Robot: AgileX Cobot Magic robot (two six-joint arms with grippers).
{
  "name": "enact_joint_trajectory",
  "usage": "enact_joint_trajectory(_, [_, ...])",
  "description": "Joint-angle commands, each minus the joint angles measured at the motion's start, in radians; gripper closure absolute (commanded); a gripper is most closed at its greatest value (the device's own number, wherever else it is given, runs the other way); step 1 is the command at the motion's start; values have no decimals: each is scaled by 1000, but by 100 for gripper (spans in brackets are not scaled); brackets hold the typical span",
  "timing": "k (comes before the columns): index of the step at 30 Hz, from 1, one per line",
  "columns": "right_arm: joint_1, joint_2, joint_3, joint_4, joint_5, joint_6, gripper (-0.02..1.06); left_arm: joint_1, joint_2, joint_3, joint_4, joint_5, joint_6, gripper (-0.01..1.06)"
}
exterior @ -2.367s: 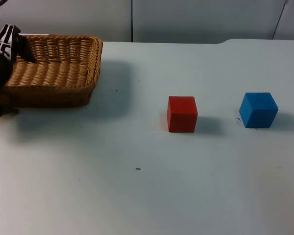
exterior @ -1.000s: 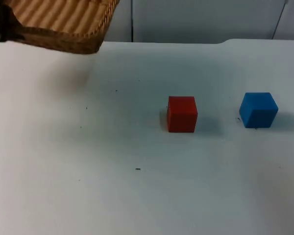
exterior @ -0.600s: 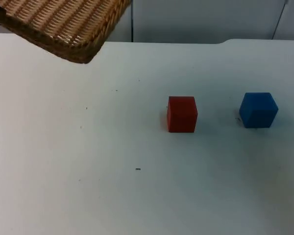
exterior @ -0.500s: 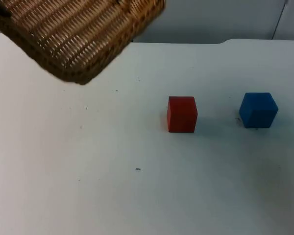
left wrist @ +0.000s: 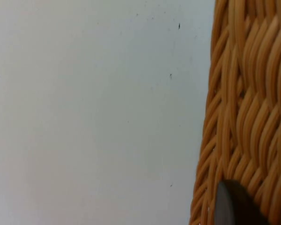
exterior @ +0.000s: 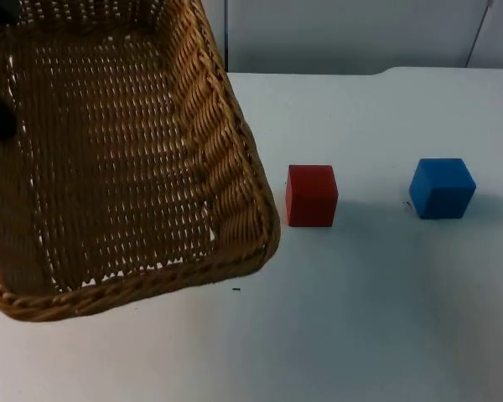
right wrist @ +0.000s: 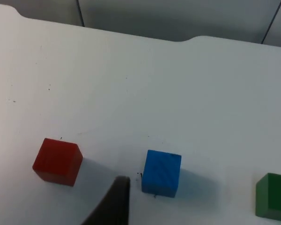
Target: Pick up the basket with the left hand and place the blue cube into the basket with the right hand.
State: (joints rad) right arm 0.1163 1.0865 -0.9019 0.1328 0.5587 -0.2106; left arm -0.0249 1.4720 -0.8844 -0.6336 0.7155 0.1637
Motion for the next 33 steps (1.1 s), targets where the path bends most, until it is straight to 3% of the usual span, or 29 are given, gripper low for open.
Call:
enact_joint_trajectory(1, [2, 0, -10, 4, 9, 1, 6, -4, 27, -1, -5, 22, 22, 105])
enact_joint_trajectory(7, [2, 0, -10, 4, 16, 1, 6, -4, 135, -60, -14, 124, 103, 105])
enact_joint_trajectory(14, [2, 30, -27, 4, 29, 5, 6, -4, 199, -150, -14, 163, 114, 105])
enact_joint_trajectory(21, [8, 201, -163, 1, 137, 66, 6, -4, 238, -211, -14, 194, 118, 105])
enact_joint_trajectory(30, [49, 450, -341, -1, 152, 80, 6, -4, 293, -256, -12, 215, 125, 105])
enact_joint_trajectory(33, [66, 543, -390, -34, 157, 151, 7, -4, 298, -256, -12, 215, 132, 105])
